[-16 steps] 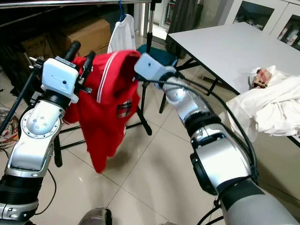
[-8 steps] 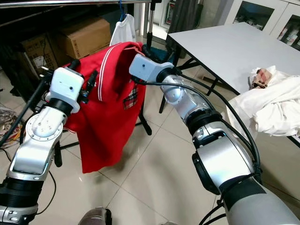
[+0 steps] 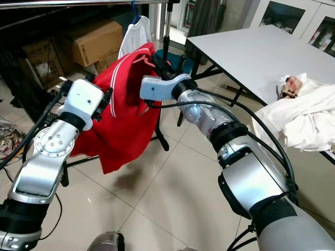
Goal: Hang hanger
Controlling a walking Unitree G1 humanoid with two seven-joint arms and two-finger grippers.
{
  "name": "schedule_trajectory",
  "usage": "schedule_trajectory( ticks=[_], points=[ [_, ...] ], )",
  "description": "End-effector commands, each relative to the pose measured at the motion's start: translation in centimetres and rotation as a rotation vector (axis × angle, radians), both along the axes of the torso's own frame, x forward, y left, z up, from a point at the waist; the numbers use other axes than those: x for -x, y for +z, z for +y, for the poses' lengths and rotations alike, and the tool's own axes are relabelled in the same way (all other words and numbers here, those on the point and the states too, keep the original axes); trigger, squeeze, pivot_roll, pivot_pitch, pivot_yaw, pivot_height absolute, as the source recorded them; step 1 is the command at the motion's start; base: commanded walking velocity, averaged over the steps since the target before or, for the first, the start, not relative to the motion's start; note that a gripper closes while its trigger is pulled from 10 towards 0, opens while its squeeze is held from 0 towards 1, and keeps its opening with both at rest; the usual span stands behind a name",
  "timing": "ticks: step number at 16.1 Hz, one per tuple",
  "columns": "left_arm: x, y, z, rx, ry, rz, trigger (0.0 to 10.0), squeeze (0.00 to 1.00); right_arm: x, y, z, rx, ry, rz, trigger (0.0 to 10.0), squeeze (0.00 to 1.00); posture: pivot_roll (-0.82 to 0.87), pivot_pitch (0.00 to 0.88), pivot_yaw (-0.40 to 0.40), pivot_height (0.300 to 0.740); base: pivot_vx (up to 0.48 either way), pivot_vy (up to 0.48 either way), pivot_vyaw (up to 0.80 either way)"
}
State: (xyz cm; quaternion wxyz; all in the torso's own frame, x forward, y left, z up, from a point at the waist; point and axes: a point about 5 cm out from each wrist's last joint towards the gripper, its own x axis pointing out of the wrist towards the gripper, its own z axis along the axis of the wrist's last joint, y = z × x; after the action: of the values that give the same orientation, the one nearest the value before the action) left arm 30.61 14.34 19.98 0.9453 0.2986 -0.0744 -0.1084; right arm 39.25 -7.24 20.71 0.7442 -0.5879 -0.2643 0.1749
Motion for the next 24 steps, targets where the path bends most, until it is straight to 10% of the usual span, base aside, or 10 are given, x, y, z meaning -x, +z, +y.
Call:
schedule_trajectory(
  ticks=[1, 9, 11, 19, 20, 21, 24],
  points=[
    [0.3, 0.2, -0.5, -0.053, -0.006, 0.012, 10.0, 1.00, 0.1, 0.2, 0.0, -0.019, 0.004, -0.034, 0.0, 0.00, 0.12, 0.005, -0.056, 0.740, 0.000, 0.000, 0.00],
    [-0.3, -1.1, 2.7, -0.124, 0.200, 0.135, 10.0, 1.00, 1.0, -0.3, 1.7, -0.011, 0.085, -0.061, 0.0, 0.00, 0.12, 0.000, -0.047, 0.740, 0.000, 0.000, 0.00],
    [-0.7, -2.2, 3.2, -0.129, 0.212, 0.188, 10.0, 0.00, 1.6, -0.5, 2.5, 0.001, 0.137, -0.090, 0.0, 0.00, 0.12, 0.000, -0.042, 0.740, 0.000, 0.000, 0.00],
    [-0.9, -6.3, 3.0, -0.165, 0.144, 0.388, 10.0, 0.00, 3.9, -0.5, 4.9, 0.060, 0.290, -0.202, 0.0, 0.00, 0.11, 0.000, -0.033, 0.740, 0.000, 0.000, 0.00],
    [-0.9, -6.5, 2.8, -0.153, 0.127, 0.404, 7.3, 0.00, 4.0, -0.4, 5.0, 0.059, 0.297, -0.210, 0.0, 0.00, 0.11, 0.000, -0.030, 0.740, 0.000, 0.000, 0.00],
    [-0.8, -6.7, 2.7, -0.138, 0.104, 0.419, 0.0, 0.00, 4.2, -0.3, 5.2, 0.058, 0.307, -0.222, 0.0, 0.00, 0.11, 0.000, -0.030, 0.740, 0.000, 0.000, 0.00],
    [-0.5, -6.9, 2.7, -0.133, 0.074, 0.423, 0.0, 0.00, 4.6, -0.2, 5.4, 0.069, 0.328, -0.245, 0.0, 0.00, 0.11, 0.000, -0.031, 0.740, 0.000, 0.000, 0.00]
  ],
)
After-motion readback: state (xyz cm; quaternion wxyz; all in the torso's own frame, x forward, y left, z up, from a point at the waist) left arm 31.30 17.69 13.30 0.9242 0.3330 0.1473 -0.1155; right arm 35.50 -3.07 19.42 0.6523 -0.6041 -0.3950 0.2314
